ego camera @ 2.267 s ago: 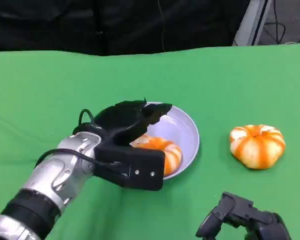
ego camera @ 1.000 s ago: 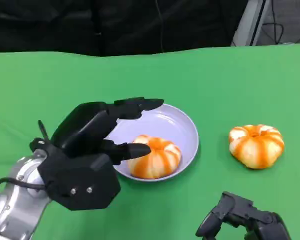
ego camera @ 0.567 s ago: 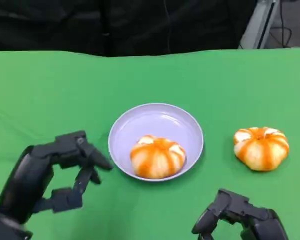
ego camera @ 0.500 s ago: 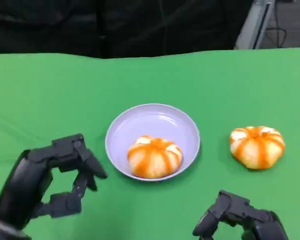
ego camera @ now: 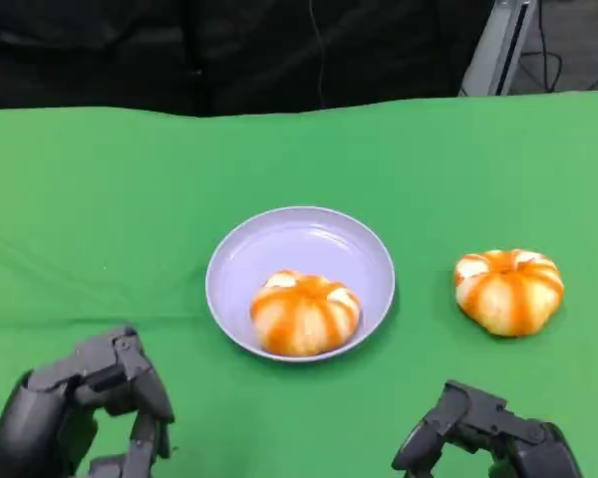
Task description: Grasp the bread from the table and place it into the plate.
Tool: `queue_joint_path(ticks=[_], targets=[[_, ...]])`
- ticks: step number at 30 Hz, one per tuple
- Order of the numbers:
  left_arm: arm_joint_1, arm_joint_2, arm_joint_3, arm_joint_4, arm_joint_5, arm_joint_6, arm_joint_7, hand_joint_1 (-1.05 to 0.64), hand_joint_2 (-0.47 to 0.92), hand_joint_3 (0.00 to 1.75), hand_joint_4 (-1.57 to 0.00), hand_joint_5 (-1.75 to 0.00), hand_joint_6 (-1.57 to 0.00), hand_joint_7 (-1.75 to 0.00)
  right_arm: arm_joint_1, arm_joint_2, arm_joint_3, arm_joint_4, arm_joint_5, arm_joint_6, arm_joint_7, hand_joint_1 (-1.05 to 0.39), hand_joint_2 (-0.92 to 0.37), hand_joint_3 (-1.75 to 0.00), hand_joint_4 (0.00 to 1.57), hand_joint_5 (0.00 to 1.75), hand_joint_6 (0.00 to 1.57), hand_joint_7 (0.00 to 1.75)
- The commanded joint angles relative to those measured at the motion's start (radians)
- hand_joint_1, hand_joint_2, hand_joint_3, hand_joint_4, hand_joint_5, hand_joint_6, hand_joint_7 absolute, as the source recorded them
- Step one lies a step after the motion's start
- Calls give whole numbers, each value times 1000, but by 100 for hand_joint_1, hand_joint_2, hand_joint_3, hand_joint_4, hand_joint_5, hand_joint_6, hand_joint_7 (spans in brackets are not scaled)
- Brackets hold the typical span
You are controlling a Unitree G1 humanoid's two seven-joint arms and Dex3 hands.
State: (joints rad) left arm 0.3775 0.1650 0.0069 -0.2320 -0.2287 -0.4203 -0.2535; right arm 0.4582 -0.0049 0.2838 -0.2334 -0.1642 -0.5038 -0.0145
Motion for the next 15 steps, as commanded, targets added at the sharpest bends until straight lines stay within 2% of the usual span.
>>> queue_joint_path(ticks=[1, 5, 9, 15], targets=[[17, -15, 19, 31, 18, -24, 1, 1, 48, 124, -89, -175, -72, -170, 2, -15, -19, 0, 21, -17, 7, -7, -28, -137, 77, 155, 83, 126], [9, -26, 17, 56, 32, -38, -5, 0, 49, 121, -90, -175, -72, -172, -1, -16, -26, 10, 28, -25, 14, -6, -28, -137, 77, 155, 83, 127], [13, -29, 18, 48, 8, -21, -16, 3, 42, 136, -91, -175, -77, -166, 2, -16, -27, 9, 32, -27, 20, -7, -29, -136, 76, 156, 82, 127], [13, -39, 18, 44, 27, -25, -9, 0, 41, 134, -91, -175, -77, -166, 6, -17, -31, 9, 44, -31, 27, -5, -30, -137, 76, 157, 82, 129]])
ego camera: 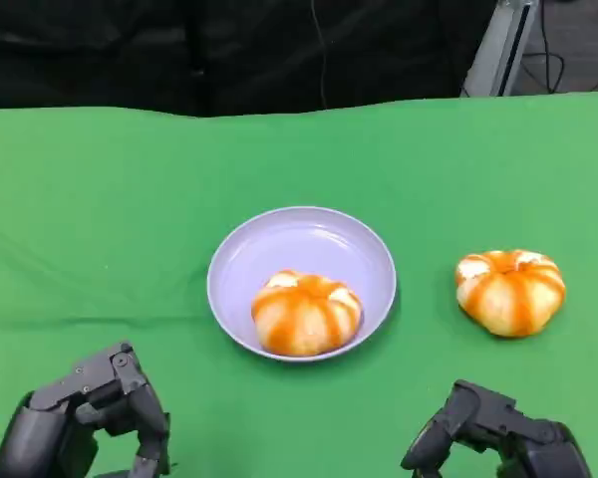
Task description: Grasp the bread from the table and place it into the plate.
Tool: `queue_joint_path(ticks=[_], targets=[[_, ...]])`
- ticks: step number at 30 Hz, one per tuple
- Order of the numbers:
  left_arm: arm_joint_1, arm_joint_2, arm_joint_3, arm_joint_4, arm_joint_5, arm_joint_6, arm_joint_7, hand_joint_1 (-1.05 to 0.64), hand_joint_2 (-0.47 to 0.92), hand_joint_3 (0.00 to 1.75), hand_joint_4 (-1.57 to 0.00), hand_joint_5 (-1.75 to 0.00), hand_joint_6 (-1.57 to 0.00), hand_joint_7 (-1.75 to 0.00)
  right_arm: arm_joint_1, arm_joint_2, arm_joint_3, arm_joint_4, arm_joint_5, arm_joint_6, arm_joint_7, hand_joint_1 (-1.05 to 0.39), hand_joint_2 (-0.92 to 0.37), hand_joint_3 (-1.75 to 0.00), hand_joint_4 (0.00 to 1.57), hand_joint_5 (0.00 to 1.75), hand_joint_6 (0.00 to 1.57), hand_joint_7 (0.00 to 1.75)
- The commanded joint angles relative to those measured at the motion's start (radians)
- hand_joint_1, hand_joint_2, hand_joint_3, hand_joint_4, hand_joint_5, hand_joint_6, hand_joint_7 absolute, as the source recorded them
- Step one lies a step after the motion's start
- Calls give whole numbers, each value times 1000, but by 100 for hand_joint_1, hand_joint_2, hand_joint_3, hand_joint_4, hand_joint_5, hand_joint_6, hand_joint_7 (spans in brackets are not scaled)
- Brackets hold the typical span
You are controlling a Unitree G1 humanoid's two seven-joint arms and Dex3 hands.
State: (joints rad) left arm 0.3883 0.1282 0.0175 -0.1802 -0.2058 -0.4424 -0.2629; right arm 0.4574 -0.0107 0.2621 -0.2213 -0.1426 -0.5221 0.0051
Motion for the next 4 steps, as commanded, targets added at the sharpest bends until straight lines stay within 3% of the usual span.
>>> queue_joint_path(ticks=[1, 4], targets=[[2, -3, 8, -7, 5, -4, 0, 1, 41, 134, -91, -175, -77, -166, 5, -11, -10, 0, 22, -17, 8, -5, -29, -137, 76, 157, 82, 129], [-5, -2, 7, 0, -4, -13, -13, 1, 41, 134, -91, -175, -76, -167, 5, -12, -13, 0, 27, -17, 15, -6, -29, -138, 76, 158, 82, 130]])
